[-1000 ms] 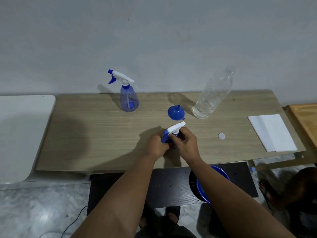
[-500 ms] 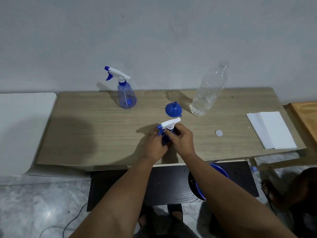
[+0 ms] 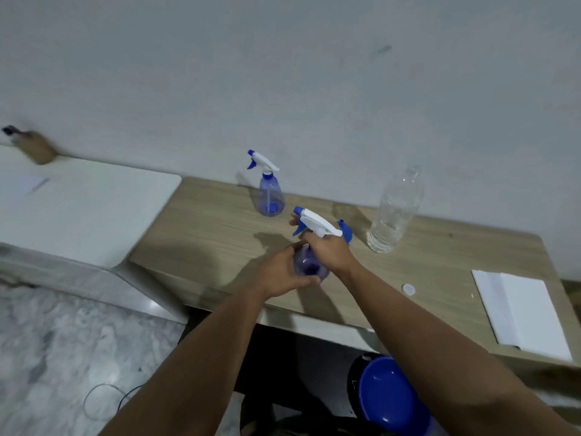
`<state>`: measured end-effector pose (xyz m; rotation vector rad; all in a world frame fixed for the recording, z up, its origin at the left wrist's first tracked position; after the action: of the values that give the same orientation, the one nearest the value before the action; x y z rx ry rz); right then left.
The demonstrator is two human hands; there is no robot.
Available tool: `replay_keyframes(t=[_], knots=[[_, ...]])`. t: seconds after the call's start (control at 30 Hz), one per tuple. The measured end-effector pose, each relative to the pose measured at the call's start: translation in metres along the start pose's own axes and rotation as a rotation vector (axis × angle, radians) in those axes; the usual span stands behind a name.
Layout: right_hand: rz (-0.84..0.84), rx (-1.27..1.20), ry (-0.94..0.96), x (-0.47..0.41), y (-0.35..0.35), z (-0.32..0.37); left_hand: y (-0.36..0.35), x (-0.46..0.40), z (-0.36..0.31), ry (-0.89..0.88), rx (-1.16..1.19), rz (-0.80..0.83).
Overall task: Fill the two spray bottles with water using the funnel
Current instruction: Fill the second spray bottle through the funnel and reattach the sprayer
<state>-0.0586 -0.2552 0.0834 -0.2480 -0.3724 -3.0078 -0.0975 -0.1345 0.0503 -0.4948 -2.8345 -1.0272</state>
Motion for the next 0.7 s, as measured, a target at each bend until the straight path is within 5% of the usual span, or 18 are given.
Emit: replay_keyframes(t=[0.3,0.7], knots=[[0.203,-0.177,0.001,0.010,-0.028,0.017,0.019,0.048,0.064,0.174,-0.158,-0.165],[0.223,0.115,-0.280,0.045,-0.059,-0.099,0.036,0.077,0.098,0.317,-0.376,-0.312]])
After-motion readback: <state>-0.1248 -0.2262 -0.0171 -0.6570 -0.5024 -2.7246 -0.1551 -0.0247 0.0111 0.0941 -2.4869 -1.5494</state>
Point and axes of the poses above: each hand's wrist, its own x-axis away from the middle knuckle, its own y-axis out of the back of the hand, z = x × y, the point moved 9 cm from there along -x, towards the middle knuckle, and after that the axes turned 3 degrees about -y, right-handed, at the moved point
